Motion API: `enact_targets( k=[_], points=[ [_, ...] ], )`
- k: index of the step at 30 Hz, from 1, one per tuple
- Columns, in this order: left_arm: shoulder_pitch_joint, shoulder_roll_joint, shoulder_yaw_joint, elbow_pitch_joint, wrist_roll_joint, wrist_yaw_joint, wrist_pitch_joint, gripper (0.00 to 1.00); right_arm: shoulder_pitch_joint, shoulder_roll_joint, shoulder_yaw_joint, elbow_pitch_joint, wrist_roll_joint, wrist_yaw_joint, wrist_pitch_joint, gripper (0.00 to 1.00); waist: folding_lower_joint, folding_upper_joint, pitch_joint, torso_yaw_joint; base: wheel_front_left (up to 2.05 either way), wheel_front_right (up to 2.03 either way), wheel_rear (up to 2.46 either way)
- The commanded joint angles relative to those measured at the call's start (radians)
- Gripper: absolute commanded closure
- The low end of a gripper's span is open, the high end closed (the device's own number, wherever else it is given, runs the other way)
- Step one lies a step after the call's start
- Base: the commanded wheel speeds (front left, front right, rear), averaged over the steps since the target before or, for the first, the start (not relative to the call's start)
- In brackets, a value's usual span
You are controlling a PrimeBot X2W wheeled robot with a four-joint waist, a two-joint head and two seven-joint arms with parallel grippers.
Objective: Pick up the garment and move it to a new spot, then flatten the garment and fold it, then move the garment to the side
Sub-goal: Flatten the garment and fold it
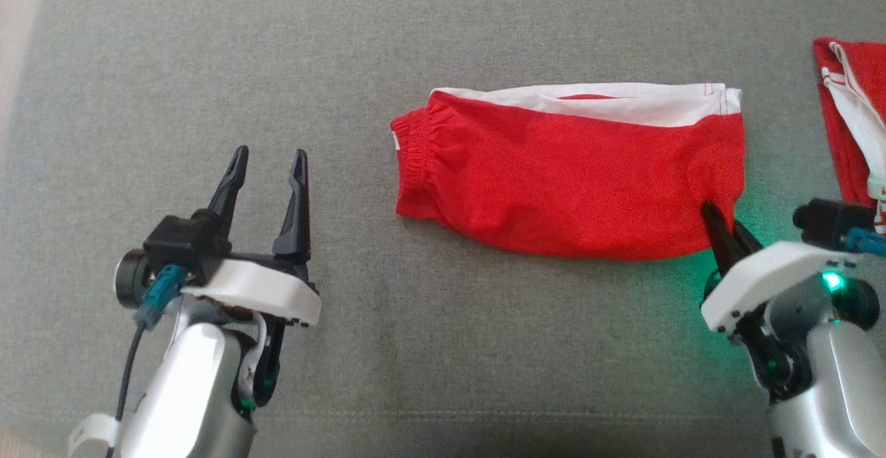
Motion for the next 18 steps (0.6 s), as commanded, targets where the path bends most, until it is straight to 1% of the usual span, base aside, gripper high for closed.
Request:
enact_targets(
  k=[1,4,7,9,14,18],
  points=[
    [-0.016,0.023,0.022,-0.039,-0.002,0.005,0.002,0.00,-0.047,-0.002,0.037,-0.062,-0.014,0.004,0.007,1.00,0.0001,-0.0001,-0.008,0.007,0.00,0.00,0.00],
    [-0.016,0.023,0.016,-0.039,-0.002,0.003,0.004,0.00,-0.082,0.002,0.084,-0.095,-0.028,0.004,0.026,1.00,0.0001,-0.0001,-0.013,0.013,0.00,0.00,0.00],
    [-0.016,0.026,0.011,-0.035,-0.001,0.003,0.006,0.00,-0.147,0.013,0.191,-0.133,-0.035,0.004,0.065,1.00,0.0001,-0.0001,-0.019,0.024,0.00,0.00,0.00],
    [-0.017,0.027,0.010,-0.032,-0.002,0.004,0.005,0.00,-0.188,0.024,0.273,-0.136,-0.023,0.004,0.085,1.00,0.0001,-0.0001,-0.022,0.033,0.00,0.00,0.00],
    [-0.020,0.017,-0.003,-0.020,-0.007,0.001,0.002,0.00,-0.256,0.048,0.444,-0.086,0.034,0.004,0.077,1.00,0.0001,-0.0001,-0.025,0.067,0.00,0.00,0.00],
    [-0.023,0.015,-0.012,-0.011,-0.003,0.002,-0.003,0.00,-0.265,0.057,0.530,-0.025,0.098,0.004,0.044,1.00,0.0001,-0.0001,-0.019,0.095,0.00,0.00,0.00]
  ],
)
